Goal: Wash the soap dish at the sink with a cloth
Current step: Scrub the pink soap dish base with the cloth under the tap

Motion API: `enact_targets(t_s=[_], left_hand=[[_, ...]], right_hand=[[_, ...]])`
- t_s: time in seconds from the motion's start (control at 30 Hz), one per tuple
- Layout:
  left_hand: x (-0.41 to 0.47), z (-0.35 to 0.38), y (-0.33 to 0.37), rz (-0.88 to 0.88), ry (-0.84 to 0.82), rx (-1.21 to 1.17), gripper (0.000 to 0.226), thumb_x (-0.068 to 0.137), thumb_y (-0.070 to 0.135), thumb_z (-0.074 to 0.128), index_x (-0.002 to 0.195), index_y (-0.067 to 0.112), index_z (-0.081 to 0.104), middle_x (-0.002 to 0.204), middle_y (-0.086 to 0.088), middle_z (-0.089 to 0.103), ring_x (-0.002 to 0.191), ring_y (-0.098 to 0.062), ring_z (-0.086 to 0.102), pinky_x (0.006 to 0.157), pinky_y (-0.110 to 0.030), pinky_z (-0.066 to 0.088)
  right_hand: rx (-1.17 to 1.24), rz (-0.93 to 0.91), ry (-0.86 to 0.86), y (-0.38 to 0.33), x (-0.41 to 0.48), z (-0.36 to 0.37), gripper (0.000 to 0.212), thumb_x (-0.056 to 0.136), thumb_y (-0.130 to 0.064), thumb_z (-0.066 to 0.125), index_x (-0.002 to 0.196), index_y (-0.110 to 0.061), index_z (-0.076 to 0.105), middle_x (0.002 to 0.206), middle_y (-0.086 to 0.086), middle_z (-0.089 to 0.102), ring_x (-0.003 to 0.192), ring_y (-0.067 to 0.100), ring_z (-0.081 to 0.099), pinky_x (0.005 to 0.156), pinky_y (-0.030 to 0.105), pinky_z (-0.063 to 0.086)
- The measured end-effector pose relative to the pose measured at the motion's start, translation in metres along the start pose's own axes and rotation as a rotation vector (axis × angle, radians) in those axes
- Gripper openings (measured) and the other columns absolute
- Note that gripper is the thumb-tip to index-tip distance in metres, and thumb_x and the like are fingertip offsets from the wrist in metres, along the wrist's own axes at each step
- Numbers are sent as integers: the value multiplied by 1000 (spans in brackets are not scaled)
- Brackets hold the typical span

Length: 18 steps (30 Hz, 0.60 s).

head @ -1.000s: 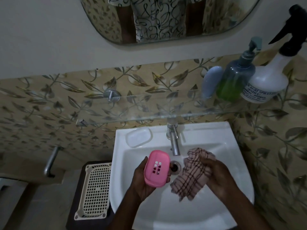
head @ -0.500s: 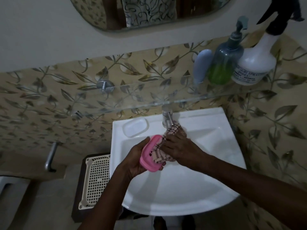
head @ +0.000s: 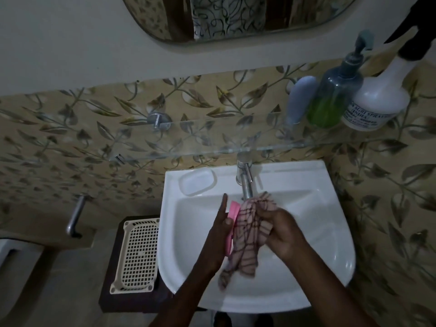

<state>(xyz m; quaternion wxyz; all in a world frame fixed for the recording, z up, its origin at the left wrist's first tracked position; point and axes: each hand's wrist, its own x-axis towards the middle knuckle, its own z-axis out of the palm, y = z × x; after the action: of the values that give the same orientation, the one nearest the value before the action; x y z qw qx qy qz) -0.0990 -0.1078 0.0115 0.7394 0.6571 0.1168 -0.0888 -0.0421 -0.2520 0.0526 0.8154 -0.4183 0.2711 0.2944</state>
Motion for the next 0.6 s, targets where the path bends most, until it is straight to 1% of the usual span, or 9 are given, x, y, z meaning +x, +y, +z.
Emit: enact_targets(t_s=[0.1, 0.13, 0.2, 0.27, 0.3, 0.37, 0.43, 0.5, 0.6], left_hand=[[0, -14, 12, -129, 51, 75, 84, 79, 70, 51, 153, 33, 34, 110, -3, 72, 91, -17, 66, 83, -30, 53], [0, -16, 18, -188, 24, 75, 73, 83, 64, 49, 145, 25, 48, 112, -8, 72, 92, -18, 66, 84, -31, 53], [3, -15, 28, -274, -40, 77, 54, 93, 53, 48, 122, 11, 65, 108, -19, 71, 89, -23, 65, 79, -35, 54], [5, -14, 35, -322, -56, 42, 34, 99, 32, 55, 106, 1, 65, 103, -27, 65, 82, -28, 63, 72, -36, 54], [6, -13, 38, -343, -73, 33, 24, 100, 22, 55, 102, 0, 63, 102, -27, 64, 79, -28, 63, 68, -35, 55], [6, -7, 42, -342, -77, 5, 24, 97, 21, 56, 106, -1, 61, 100, -24, 66, 78, -28, 66, 67, -34, 58], [7, 0, 40, -256, 1, -5, 45, 98, 40, 52, 111, -1, 65, 100, -23, 72, 83, -33, 70, 72, -39, 59], [6, 3, 40, -118, 52, 17, 55, 90, 58, 52, 102, 9, 74, 94, -15, 78, 84, -30, 74, 72, -36, 60], [8, 5, 32, 47, 183, 190, 56, 80, 68, 55, 83, 15, 73, 76, -4, 77, 68, -14, 71, 61, -22, 52]], right_hand=[[-341, -454, 182, -20, 7, -15, 16, 90, -10, 62, 99, -18, 73, 87, 5, 78, 79, 26, 75, 74, 42, 62], [-525, -610, 102, -23, 4, -16, 21, 90, -17, 62, 100, -31, 74, 93, -4, 78, 89, 22, 74, 77, 38, 61], [-969, -829, -271, -16, -2, -14, 41, 90, -18, 58, 121, -44, 62, 123, -8, 69, 121, 18, 61, 100, 35, 52], [-1562, -1116, -485, -1, 8, -11, 64, 91, -6, 57, 146, -30, 36, 154, 4, 40, 144, 22, 33, 119, 39, 28], [-1722, -1203, -487, 2, 14, -11, 70, 91, -1, 58, 149, -27, 29, 157, 6, 32, 146, 24, 28, 120, 41, 26], [-1684, -1129, -355, 5, 22, -3, 65, 93, -1, 56, 149, -26, 33, 152, 8, 41, 137, 25, 42, 110, 44, 42], [-1323, -799, -137, 7, 18, 10, 42, 97, -20, 55, 139, -25, 52, 131, 9, 62, 112, 21, 63, 85, 38, 57], [-949, -501, 68, 12, 17, 18, 28, 96, -39, 52, 108, -23, 71, 98, 9, 76, 87, 22, 72, 66, 27, 54], [-1087, -469, 150, 19, 16, 17, 23, 98, -28, 49, 105, -16, 68, 92, 7, 74, 84, 22, 70, 60, 20, 47]])
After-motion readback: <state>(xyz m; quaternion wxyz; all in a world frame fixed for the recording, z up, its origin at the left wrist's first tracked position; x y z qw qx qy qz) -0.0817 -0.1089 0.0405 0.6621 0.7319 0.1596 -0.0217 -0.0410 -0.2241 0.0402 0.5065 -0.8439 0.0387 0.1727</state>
